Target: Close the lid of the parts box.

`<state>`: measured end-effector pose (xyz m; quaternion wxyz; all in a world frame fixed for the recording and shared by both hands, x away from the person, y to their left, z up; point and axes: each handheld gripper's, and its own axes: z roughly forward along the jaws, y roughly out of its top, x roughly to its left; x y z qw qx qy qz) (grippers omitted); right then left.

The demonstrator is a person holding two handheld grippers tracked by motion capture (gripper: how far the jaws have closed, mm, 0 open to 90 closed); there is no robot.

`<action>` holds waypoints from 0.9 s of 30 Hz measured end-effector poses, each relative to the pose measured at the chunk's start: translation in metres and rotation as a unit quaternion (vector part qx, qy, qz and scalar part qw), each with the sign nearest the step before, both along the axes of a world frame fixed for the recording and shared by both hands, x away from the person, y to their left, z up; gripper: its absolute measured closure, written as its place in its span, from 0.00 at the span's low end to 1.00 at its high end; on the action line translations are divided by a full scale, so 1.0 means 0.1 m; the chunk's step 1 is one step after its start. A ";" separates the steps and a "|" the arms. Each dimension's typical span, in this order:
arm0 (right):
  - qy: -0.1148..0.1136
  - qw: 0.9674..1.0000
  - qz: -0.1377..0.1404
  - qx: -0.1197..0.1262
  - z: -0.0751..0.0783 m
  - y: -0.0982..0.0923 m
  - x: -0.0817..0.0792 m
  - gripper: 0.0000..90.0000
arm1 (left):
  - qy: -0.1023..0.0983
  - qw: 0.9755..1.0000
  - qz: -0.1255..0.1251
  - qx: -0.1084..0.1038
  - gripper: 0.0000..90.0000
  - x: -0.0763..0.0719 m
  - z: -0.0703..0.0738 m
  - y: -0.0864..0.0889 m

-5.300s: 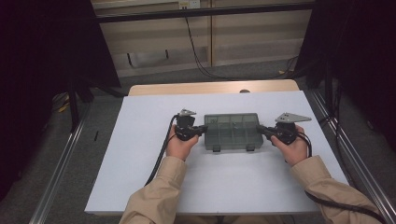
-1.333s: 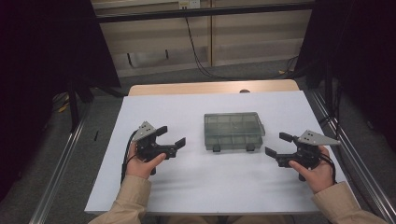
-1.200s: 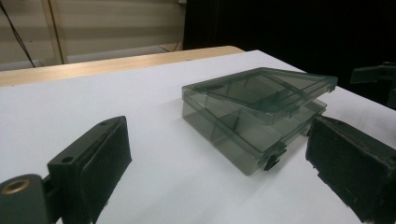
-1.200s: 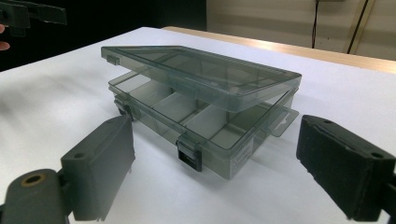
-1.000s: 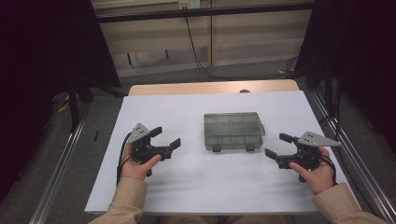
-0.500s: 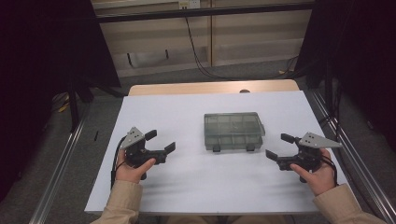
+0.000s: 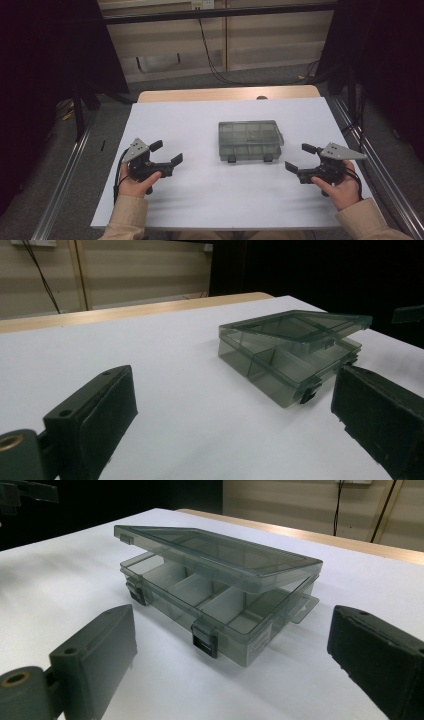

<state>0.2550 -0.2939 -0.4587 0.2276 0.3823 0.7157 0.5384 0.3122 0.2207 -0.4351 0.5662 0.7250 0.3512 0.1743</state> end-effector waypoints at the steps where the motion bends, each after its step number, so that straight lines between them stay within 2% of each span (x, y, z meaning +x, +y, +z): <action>1: 0.000 1.000 -0.001 -0.001 0.00 0.00 0.00 0.05 | -0.001 1.000 -0.001 -0.001 0.04 0.00 0.00 0.01; 4: 0.001 1.000 -0.004 -0.001 0.00 0.00 -0.01 0.05 | -0.004 1.000 -0.004 -0.005 0.04 -0.01 -0.01 0.02; 12: -0.001 1.000 -0.002 -0.002 0.00 -0.01 -0.04 0.04 | -0.007 1.000 0.007 0.002 0.04 -0.05 0.00 0.08; 14: -0.002 1.000 -0.003 -0.004 0.00 -0.02 -0.05 0.04 | -0.009 1.000 0.005 -0.003 0.04 -0.06 0.00 0.10; 22: -0.002 1.000 -0.004 -0.005 0.00 -0.05 -0.08 0.04 | -0.013 1.000 0.013 0.003 0.04 -0.12 -0.01 0.20; 27: -0.001 1.000 -0.005 -0.003 0.00 -0.05 -0.09 0.05 | -0.014 1.000 0.016 -0.003 0.04 -0.15 -0.02 0.22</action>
